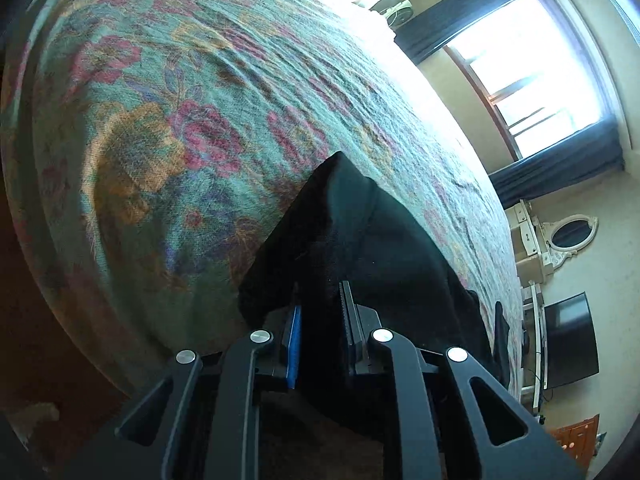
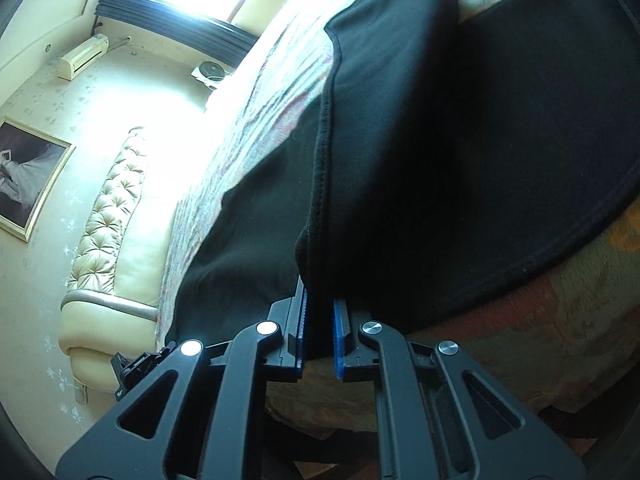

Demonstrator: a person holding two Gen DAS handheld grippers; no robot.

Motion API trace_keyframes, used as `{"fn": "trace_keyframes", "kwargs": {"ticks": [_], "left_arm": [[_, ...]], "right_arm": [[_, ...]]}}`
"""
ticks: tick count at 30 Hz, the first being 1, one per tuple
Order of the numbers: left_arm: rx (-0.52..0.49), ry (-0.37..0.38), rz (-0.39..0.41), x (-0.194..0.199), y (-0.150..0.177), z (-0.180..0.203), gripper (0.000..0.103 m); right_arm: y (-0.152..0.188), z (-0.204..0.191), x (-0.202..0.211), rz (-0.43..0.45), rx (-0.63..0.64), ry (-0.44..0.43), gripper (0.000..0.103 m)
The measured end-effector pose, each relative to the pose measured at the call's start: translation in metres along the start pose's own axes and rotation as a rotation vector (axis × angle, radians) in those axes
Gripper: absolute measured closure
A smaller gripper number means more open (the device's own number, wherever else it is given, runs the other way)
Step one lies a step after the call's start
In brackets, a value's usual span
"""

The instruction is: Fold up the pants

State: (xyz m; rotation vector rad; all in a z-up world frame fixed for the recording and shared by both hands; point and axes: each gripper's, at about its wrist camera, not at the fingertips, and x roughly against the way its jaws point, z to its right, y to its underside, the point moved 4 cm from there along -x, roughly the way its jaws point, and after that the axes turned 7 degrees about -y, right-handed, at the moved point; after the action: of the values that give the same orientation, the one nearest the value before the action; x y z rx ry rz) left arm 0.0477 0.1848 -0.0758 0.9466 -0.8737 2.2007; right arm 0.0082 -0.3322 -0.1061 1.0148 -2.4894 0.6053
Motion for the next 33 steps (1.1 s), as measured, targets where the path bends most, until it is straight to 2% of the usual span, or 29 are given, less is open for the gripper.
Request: {"fn": "trace_keyframes", "kwargs": {"ticks": [2, 5, 7, 10, 13, 14, 15, 17, 18, 22, 26, 29, 31, 33], "left_arm": [[0.012, -0.001, -0.024, -0.005, 0.004, -0.006, 0.085], [0.023, 0.024, -0.021, 0.002, 0.005, -0.008, 0.084], [0.003, 0.015, -0.004, 0.012, 0.007, -0.008, 0.081], [-0.063, -0.046, 0.052, 0.03, 0.005, -0.003, 0.081], [-0.144, -0.056, 0.105, 0.046, 0.004, 0.016, 0.08], [-0.169, -0.041, 0.114, 0.048, 0.005, 0.026, 0.073], [-0.19, -0.019, 0.121, 0.05, 0.006, 0.038, 0.058], [-0.226, 0.051, 0.125, 0.049, 0.01, 0.065, 0.04], [-0.246, 0.087, 0.114, 0.046, 0.014, 0.08, 0.036], [-0.329, 0.13, 0.032, 0.012, 0.04, 0.135, 0.027], [-0.373, 0.102, -0.075, -0.028, 0.073, 0.161, 0.024], [-0.399, 0.052, -0.113, -0.05, 0.09, 0.167, 0.024], [-0.401, 0.038, -0.115, -0.057, 0.097, 0.169, 0.019], [-0.434, 0.021, -0.105, -0.059, 0.101, 0.173, 0.018]], "right_arm": [[0.001, 0.004, 0.0, -0.001, -0.014, -0.016, 0.093], [-0.001, -0.005, 0.007, -0.02, 0.035, 0.017, 0.084], [-0.011, -0.013, 0.019, 0.003, 0.088, 0.068, 0.069], [-0.031, -0.034, 0.04, 0.056, 0.194, 0.152, 0.06], [-0.067, -0.058, 0.051, 0.12, 0.328, 0.256, 0.046], [-0.083, -0.065, 0.048, 0.118, 0.364, 0.279, 0.04], [-0.099, -0.074, 0.039, 0.114, 0.398, 0.29, 0.04], [-0.134, -0.087, 0.015, 0.097, 0.479, 0.351, 0.039], [-0.151, -0.095, 0.001, 0.075, 0.528, 0.397, 0.039], [-0.207, -0.085, -0.075, -0.011, 0.615, 0.576, 0.039], [-0.247, -0.07, -0.134, -0.071, 0.637, 0.743, 0.038], [-0.267, -0.061, -0.162, -0.074, 0.669, 0.812, 0.029], [-0.274, -0.053, -0.171, -0.081, 0.692, 0.887, 0.029], [-0.28, -0.039, -0.174, -0.108, 0.68, 0.921, 0.03]]}}
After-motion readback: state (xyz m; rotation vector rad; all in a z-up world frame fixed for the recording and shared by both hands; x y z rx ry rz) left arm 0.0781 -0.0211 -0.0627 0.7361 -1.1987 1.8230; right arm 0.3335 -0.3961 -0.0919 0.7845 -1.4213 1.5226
